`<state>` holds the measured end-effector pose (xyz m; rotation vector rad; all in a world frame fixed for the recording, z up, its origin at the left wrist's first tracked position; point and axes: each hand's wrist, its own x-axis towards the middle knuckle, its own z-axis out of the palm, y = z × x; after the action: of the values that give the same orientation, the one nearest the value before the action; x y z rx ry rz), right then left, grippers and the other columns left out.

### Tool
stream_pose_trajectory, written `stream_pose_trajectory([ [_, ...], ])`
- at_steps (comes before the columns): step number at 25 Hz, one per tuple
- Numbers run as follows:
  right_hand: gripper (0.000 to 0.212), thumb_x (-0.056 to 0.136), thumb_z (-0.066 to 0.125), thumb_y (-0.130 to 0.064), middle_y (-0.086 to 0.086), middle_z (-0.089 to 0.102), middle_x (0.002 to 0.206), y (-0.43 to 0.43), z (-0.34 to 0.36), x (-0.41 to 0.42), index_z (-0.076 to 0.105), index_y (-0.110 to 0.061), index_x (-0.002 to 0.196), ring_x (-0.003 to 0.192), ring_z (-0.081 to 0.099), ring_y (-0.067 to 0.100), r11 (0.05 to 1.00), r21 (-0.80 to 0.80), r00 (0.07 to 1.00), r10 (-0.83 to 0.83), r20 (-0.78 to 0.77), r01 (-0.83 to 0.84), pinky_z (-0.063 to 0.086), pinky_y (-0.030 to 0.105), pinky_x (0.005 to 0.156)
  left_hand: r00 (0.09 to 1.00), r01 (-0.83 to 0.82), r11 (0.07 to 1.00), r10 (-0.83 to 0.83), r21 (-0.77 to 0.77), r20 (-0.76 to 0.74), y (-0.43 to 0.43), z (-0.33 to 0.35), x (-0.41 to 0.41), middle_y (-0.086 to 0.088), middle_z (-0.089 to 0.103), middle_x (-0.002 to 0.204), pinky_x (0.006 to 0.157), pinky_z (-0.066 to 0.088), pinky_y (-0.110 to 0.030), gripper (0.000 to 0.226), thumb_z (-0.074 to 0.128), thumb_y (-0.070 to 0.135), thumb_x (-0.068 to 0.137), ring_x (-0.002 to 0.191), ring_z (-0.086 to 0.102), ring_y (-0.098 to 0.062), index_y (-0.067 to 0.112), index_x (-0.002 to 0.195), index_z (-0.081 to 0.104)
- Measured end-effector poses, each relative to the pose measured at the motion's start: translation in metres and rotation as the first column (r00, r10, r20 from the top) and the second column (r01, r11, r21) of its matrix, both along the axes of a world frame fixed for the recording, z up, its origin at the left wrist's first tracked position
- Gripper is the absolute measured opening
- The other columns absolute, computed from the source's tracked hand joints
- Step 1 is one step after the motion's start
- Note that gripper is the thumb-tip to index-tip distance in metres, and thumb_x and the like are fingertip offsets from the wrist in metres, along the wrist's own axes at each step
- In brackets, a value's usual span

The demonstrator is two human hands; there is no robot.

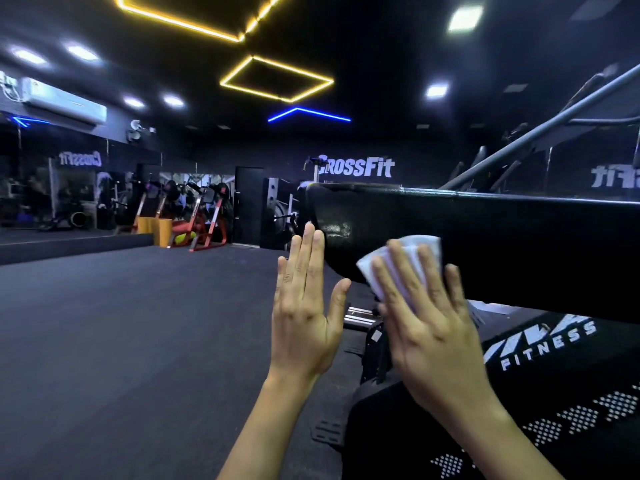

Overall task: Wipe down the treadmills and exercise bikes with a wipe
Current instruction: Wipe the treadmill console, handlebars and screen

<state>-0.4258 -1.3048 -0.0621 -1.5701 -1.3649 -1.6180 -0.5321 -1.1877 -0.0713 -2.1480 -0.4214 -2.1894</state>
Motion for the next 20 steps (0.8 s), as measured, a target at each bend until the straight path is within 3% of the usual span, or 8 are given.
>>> stream_pose_trajectory([
  [4,0.06,0.088,0.034,-0.022,0.002,0.03,0.155,0.034,0.052,-0.028,0.038,-0.018,0.147,0.144,0.025,0.024,0.992,-0.123,0.989,0.038,0.146,-0.019,0.011,0.047,0.117,1.0,0.0,1.0,0.0,-0.018,0.01,0.009,-0.001,-0.006,-0.004,0.025,0.154,0.119,0.011,-0.033,0.059,0.044,0.029,0.097,0.144,0.021,-0.018,0.008,0.147,0.021],
  [9,0.052,0.097,0.044,-0.022,0.003,0.029,0.156,0.025,0.042,-0.016,0.036,-0.016,0.148,0.145,0.022,0.026,0.999,0.04,1.0,0.012,-0.021,-0.011,0.013,0.048,0.118,0.999,0.027,1.0,-0.027,-0.003,-0.029,0.011,0.003,-0.008,-0.005,0.023,0.155,0.119,0.011,-0.032,0.058,0.043,0.03,0.098,0.145,0.019,-0.017,0.004,0.147,0.023],
  [13,0.06,0.087,0.039,-0.023,0.003,0.03,0.156,0.046,0.056,-0.038,0.04,-0.017,0.146,0.145,0.023,0.027,0.993,-0.118,0.988,0.003,0.154,0.015,0.012,0.051,0.116,0.999,-0.014,0.999,0.015,0.032,-0.037,0.02,-0.001,-0.01,-0.01,0.026,0.153,0.119,0.013,-0.031,0.057,0.038,0.033,0.1,0.145,0.019,-0.015,0.004,0.146,0.022],
  [15,0.056,0.091,0.037,-0.024,0.003,0.033,0.155,0.048,0.082,-0.039,0.041,-0.017,0.146,0.144,0.026,0.025,0.997,-0.072,0.994,-0.007,0.107,0.015,0.013,0.052,0.116,1.0,0.012,1.0,-0.012,0.022,-0.009,0.017,-0.001,-0.007,-0.008,0.023,0.154,0.119,0.013,-0.031,0.057,0.039,0.032,0.1,0.145,0.019,-0.017,0.007,0.147,0.019],
  [17,0.05,0.099,0.037,-0.024,0.004,0.03,0.155,0.033,0.072,-0.025,0.037,-0.016,0.148,0.145,0.024,0.025,0.999,0.036,1.0,0.007,-0.016,-0.006,0.014,0.05,0.117,0.999,0.03,0.999,-0.029,0.037,-0.022,0.007,0.002,-0.001,-0.007,0.018,0.156,0.119,0.011,-0.031,0.056,0.041,0.029,0.098,0.146,0.017,-0.021,0.01,0.147,0.021],
  [20,0.054,0.098,0.042,-0.024,0.001,0.023,0.158,-0.002,0.014,0.001,0.031,-0.018,0.15,0.147,0.017,0.023,0.999,-0.02,0.999,-0.049,0.015,0.049,0.01,0.048,0.118,0.999,-0.003,0.997,0.005,0.072,-0.034,-0.003,0.005,0.009,-0.008,0.014,0.156,0.119,0.007,-0.03,0.056,0.04,0.031,0.098,0.147,0.009,-0.021,0.008,0.146,0.022],
])
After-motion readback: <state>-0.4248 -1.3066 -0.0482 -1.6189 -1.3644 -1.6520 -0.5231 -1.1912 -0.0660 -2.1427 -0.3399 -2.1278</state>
